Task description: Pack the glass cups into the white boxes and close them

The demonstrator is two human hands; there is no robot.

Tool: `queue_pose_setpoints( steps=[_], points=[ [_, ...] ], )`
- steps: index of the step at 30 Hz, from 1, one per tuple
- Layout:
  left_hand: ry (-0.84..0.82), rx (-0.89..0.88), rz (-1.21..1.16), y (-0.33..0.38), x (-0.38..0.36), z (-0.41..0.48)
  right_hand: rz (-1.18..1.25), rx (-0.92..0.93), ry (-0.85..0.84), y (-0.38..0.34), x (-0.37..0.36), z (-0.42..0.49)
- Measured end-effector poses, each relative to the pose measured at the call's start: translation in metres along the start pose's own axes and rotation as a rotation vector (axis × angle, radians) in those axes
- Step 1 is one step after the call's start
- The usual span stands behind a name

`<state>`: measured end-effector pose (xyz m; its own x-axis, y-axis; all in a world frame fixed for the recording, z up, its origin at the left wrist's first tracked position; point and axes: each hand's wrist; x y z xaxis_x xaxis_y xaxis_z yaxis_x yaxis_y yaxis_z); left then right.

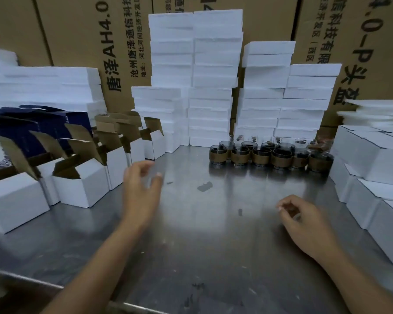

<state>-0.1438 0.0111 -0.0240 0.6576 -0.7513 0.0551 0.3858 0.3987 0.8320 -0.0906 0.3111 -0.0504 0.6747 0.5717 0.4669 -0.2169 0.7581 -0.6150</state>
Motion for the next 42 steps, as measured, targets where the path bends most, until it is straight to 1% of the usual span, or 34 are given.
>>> queue_pose_setpoints(
  steps=[3,5,6,8,11,13,15,17,20,22,25,27,30,35,37,42],
  points=[
    [0.245,-0.061,0.183,-0.025,0.037,0.031,-0.003,-0.017,-0.004,0.001,-0.001,0.000],
    [0.339,-0.067,0.290,-0.044,0.054,0.048,-0.007,-0.026,-0.004,0.001,-0.001,0.000],
    [0.360,-0.074,0.336,-0.056,0.061,0.057,-0.008,-0.027,-0.001,0.002,-0.001,-0.001],
    [0.327,-0.081,0.422,-0.085,0.077,0.075,-0.004,-0.031,0.003,0.002,0.000,-0.001],
    [0.149,0.003,0.542,-0.129,0.098,0.095,0.003,-0.047,0.008,0.003,-0.001,-0.001],
    [0.030,0.019,0.662,-0.157,0.106,0.105,0.012,-0.050,0.012,0.003,-0.001,0.000],
    [-0.009,0.016,0.716,-0.186,0.110,0.116,0.031,-0.057,0.015,0.002,-0.001,-0.001],
    [-0.015,-0.023,0.720,-0.195,0.110,0.118,0.045,-0.064,0.010,0.002,-0.002,-0.001],
    [-0.031,-0.062,0.703,-0.174,0.106,0.107,0.055,-0.068,0.015,0.002,-0.002,-0.001],
    [0.011,-0.099,0.664,-0.140,0.101,0.094,0.062,-0.068,0.019,0.002,-0.002,-0.001],
    [0.103,-0.264,0.502,-0.087,0.087,0.073,0.059,-0.072,0.013,0.003,-0.003,0.000],
    [0.110,-0.334,0.411,-0.053,0.072,0.058,0.047,-0.070,0.004,0.004,-0.003,0.001],
    [0.025,-0.333,0.269,-0.007,0.040,0.036,0.040,-0.068,0.010,0.006,-0.004,0.000],
    [-0.131,-0.424,0.047,0.039,-0.022,-0.011,0.048,-0.061,0.010,0.009,-0.006,0.001],
    [-0.200,-0.426,0.024,0.046,-0.047,-0.032,0.066,-0.058,0.011,0.010,-0.006,0.001],
    [-0.339,-0.382,0.054,0.045,-0.093,-0.070,0.147,-0.054,0.039,0.005,-0.007,-0.001]
  ],
)
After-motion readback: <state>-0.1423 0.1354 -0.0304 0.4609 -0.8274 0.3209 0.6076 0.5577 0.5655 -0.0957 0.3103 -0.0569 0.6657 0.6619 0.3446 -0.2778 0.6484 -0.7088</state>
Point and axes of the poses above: each hand's wrist, its own z-axis towards the middle knuckle, its own x-axis out of the back of the hand, y = z × x, and after that the axes turned 14 degrees about y, right-handed
